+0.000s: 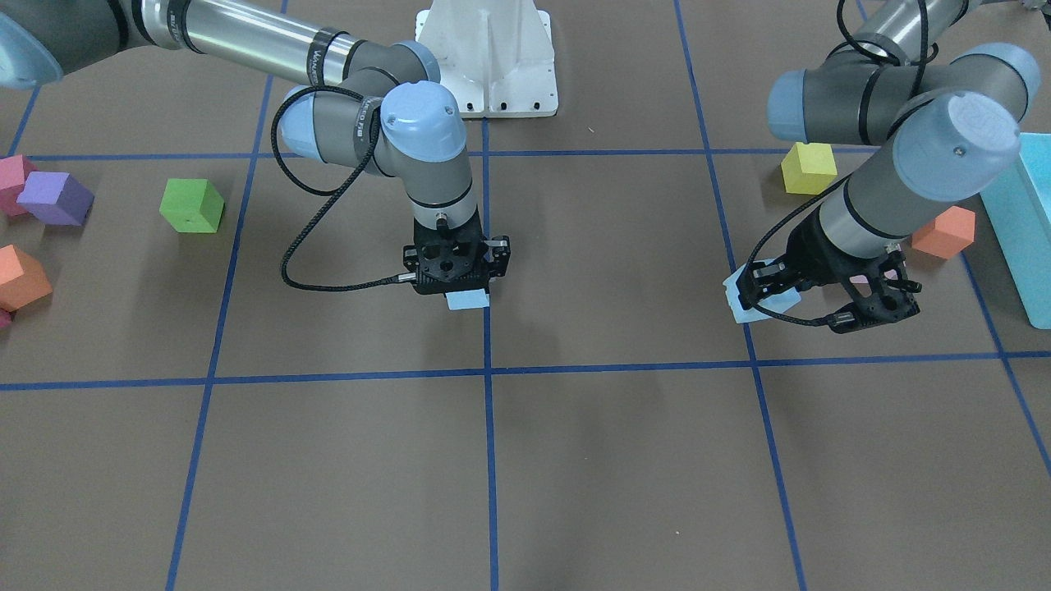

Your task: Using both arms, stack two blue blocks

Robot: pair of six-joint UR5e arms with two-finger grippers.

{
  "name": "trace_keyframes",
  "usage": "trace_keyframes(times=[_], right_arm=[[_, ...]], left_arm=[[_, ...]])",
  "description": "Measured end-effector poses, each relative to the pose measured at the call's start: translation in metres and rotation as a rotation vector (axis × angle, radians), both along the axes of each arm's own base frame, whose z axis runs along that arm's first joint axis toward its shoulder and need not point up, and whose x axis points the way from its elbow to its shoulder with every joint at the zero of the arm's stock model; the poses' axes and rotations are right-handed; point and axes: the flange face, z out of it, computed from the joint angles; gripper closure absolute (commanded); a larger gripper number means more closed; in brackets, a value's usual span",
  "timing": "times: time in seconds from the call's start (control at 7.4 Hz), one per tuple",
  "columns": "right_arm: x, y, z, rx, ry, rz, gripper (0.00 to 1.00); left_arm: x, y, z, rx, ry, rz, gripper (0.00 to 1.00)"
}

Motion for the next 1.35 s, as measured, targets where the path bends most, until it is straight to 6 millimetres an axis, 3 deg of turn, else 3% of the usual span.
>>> trace_keyframes(times=[0.14, 0.27, 0.41, 0.81, 1.08, 1.35], right_arm=[[-0.008, 0.005, -0.003, 0.000, -0.001, -0.001, 0.37], [-0.012, 0.009, -0.004, -0.001, 0.001, -0.004, 0.27], [-0.017, 0.011, -0.003, -0.003, 0.008, -0.005, 0.00], [-0.025, 0.005, -0.001, -0.003, 0.022, -0.007, 0.00], [0.000, -0.016, -0.012, 0.002, -0.009, 0.014, 0.00], [0.050, -0.050, -0.014, -0.023, -0.055, 0.022, 0.00]], left_arm=[[0.000, 0.000, -0.001, -0.006, 0.001, -0.006, 0.54], [0.001, 0.001, -0.002, -0.009, 0.003, -0.009, 0.54], [0.001, 0.001, -0.003, -0.009, 0.004, -0.012, 0.54], [0.009, -0.002, -0.024, -0.032, 0.019, -0.043, 0.54], [0.039, 0.003, -0.052, -0.061, 0.036, -0.053, 0.54], [0.088, 0.017, -0.087, -0.073, 0.036, -0.065, 0.53]])
